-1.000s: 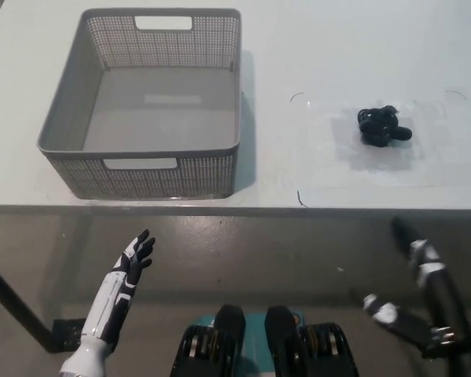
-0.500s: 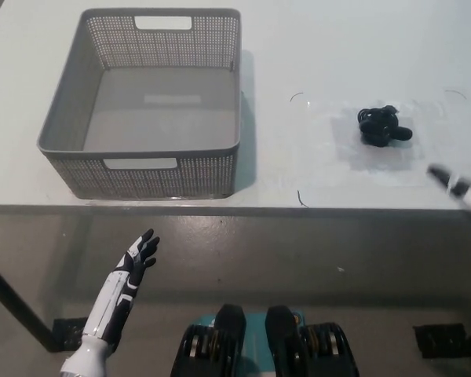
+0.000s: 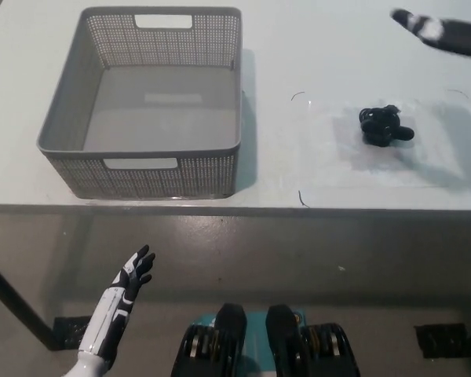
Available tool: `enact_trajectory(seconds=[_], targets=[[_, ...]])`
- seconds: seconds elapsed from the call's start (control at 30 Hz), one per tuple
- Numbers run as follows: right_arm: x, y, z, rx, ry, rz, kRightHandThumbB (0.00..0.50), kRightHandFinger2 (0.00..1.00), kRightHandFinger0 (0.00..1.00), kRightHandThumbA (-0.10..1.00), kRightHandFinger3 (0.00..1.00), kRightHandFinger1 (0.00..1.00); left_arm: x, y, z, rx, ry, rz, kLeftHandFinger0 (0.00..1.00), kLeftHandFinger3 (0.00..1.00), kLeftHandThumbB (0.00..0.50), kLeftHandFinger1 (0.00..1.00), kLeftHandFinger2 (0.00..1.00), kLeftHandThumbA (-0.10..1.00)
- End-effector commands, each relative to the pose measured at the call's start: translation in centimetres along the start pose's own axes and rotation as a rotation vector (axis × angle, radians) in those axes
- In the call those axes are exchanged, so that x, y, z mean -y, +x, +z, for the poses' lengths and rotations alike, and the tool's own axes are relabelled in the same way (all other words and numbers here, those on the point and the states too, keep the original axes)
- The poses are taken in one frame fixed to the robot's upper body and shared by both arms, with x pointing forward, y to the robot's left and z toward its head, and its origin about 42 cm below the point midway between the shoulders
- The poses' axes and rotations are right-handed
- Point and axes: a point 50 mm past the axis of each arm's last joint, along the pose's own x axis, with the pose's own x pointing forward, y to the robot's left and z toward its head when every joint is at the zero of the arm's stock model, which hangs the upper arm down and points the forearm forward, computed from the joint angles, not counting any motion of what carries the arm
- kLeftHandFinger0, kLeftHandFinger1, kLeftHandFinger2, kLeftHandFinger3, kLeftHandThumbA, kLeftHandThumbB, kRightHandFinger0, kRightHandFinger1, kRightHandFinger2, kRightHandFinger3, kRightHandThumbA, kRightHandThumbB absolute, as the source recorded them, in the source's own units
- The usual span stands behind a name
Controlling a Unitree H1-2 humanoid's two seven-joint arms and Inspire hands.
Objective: Use the right hand to pick up a webcam and put it into a container on the left side
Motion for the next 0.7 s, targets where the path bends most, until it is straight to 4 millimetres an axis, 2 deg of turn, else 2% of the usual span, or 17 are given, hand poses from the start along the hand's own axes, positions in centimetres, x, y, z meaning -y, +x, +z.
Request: enact_trajectory(seconds=[0.0, 0.1, 0.2, 0.37, 0.5, 0.67], targets=[[1.6, 8.7, 3.0, -0.080, -0.199, 0.180, 0.500, 1.00, 1.00, 0.88, 1.00, 1.00, -1.0, -0.6, 0.3, 0.061, -0.024, 0.021, 1.00, 1.00, 0.186, 1.00, 1.00, 1.00], [0.4, 9.9, 2.9, -0.111, -0.228, 0.224, 0.500, 1.00, 1.00, 0.92, 1.00, 1.00, -0.8, -0.5, 0.1, 0.061, -0.023, 0.021, 1.00, 1.00, 0.183, 1.00, 1.00, 1.00], [-1.8, 10.8, 2.5, -0.133, -0.263, 0.275, 0.500, 1.00, 1.00, 1.00, 1.00, 1.00, -0.7, -0.9, -0.1, 0.056, -0.031, 0.020, 1.00, 1.00, 0.194, 1.00, 1.00, 1.00], [-4.1, 11.5, 1.7, -0.165, -0.297, 0.322, 0.500, 1.00, 1.00, 1.00, 1.00, 1.00, -0.8, -0.9, -0.2, 0.061, -0.014, 0.018, 1.00, 1.00, 0.204, 1.00, 1.00, 1.00], [-5.6, 11.7, 0.2, -0.235, -0.324, 0.371, 0.500, 1.00, 1.00, 1.00, 1.00, 1.00, -0.7, -1.2, -0.3, 0.049, -0.029, 0.017, 1.00, 1.00, 0.205, 1.00, 1.00, 1.00], [-6.1, 11.5, -1.7, -0.301, -0.309, 0.401, 0.500, 1.00, 1.00, 0.97, 1.00, 1.00, -0.9, -1.1, -0.2, 0.056, -0.015, 0.011, 1.00, 1.00, 0.220, 1.00, 1.00, 1.00]])
